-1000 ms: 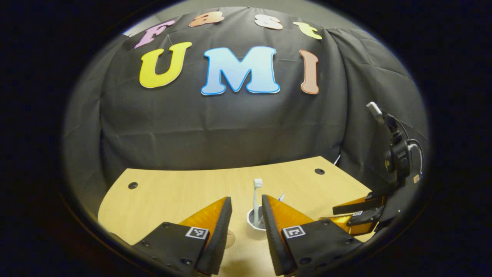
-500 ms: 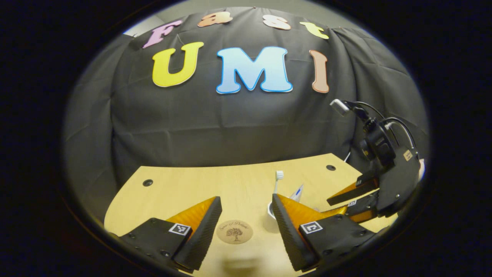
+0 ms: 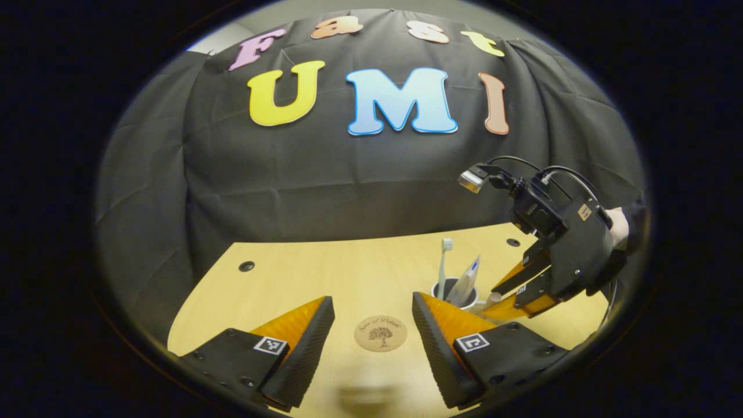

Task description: Put the toothbrush and toothpaste on the desktop into the cup, then pick up the cup and place it on the coaster on the desktop.

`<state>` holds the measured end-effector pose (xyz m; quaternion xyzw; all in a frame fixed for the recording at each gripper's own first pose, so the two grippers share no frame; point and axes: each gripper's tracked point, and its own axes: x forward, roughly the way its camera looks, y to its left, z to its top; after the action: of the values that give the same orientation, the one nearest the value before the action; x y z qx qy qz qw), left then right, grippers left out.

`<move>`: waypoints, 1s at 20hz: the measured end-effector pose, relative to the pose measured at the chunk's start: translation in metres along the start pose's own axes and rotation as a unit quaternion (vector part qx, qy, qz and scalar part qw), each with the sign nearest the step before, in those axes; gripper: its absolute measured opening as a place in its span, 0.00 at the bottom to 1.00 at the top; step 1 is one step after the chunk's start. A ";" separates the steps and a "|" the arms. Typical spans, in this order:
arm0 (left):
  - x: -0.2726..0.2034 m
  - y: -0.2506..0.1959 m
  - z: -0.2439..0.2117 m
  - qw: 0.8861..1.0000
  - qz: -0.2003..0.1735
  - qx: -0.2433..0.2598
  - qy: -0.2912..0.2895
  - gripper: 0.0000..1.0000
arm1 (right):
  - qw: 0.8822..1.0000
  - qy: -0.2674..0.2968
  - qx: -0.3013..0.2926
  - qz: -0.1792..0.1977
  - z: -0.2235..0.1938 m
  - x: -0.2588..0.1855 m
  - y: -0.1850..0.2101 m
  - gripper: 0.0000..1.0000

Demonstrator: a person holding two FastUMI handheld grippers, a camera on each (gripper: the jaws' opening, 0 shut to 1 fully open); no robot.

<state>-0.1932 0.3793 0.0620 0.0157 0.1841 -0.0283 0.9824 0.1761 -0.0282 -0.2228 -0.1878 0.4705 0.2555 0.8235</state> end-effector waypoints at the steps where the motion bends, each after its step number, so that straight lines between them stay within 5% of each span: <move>1: -0.003 0.005 -0.002 1.000 0.004 0.000 0.001 0.90 | 1.000 0.005 -0.008 0.001 0.002 0.001 0.001 0.63; 4: -0.013 0.021 -0.009 1.000 0.020 -0.003 0.008 0.90 | 1.000 0.017 -0.015 0.003 0.008 0.012 0.000 0.63; 6: -0.019 0.030 -0.012 0.999 0.031 -0.008 0.012 0.90 | 1.000 0.020 -0.012 0.006 0.013 0.019 -0.001 0.53; 10: -0.026 0.043 -0.024 0.998 0.045 -0.023 0.025 0.90 | 0.999 0.039 -0.015 0.003 0.008 0.027 0.000 0.54; 11: -0.028 0.045 -0.024 0.998 0.049 -0.025 0.026 0.90 | 0.999 0.038 -0.017 0.006 0.008 0.036 0.001 0.36; 19: -0.033 0.047 -0.026 0.997 0.058 -0.031 0.026 0.90 | 1.000 0.025 0.006 0.010 0.011 0.032 0.004 0.18; 20: -0.035 0.047 -0.024 0.998 0.058 -0.030 0.024 0.90 | 1.000 0.024 0.012 0.009 0.010 0.032 0.003 0.10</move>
<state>-0.2321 0.4287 0.0532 -0.0022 0.2072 0.0346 0.9777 0.1948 -0.0123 -0.2462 -0.1799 0.4944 0.2525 0.8121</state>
